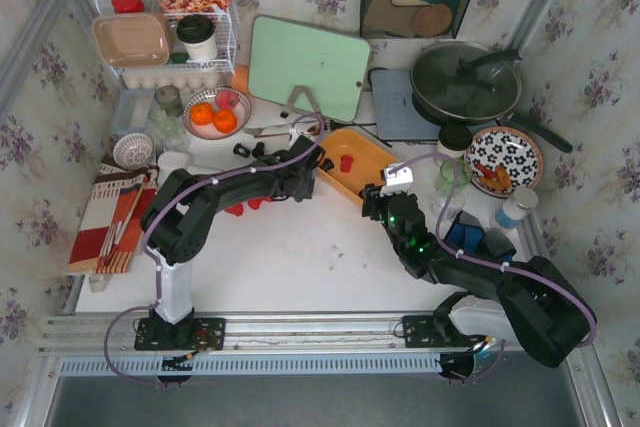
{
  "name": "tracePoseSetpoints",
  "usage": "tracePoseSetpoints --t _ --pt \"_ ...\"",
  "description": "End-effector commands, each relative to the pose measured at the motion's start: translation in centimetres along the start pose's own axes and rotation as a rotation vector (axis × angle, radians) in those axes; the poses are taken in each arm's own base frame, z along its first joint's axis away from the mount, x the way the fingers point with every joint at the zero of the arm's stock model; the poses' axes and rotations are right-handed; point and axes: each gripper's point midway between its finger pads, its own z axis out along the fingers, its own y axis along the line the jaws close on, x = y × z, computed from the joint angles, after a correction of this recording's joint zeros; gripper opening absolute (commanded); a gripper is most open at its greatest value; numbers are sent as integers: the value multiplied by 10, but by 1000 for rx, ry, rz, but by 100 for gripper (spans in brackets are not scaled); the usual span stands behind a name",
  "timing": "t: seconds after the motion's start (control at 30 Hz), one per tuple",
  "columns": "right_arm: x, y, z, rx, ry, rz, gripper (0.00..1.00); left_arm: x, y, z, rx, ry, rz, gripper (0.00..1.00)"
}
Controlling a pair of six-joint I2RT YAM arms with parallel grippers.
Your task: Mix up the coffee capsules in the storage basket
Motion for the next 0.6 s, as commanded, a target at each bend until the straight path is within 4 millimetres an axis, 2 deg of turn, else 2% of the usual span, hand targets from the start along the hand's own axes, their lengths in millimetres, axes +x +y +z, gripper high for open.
tracePoseSetpoints --t 0.0,0.1,0.17,0.27,0.43,0.57 --pt "-10 2 1 -6 -33 18 60 3 4 2 -29 12 -20 46" --pt "-10 2 1 -3 -32 18 60 -1 5 -3 -40 -4 -19 35" --pt "-10 2 1 -4 -33 19 60 -9 6 -10 -45 -26 -24 31" --pt "-10 2 1 -3 -32 19 60 -29 1 -28 -15 -88 -37 26" --pt "-11 2 1 -4 -34 21 60 -71 -19 -59 85 -207 -43 26" --pt "-10 2 1 -6 -33 21 60 -97 -38 -68 164 -268 -20 28"
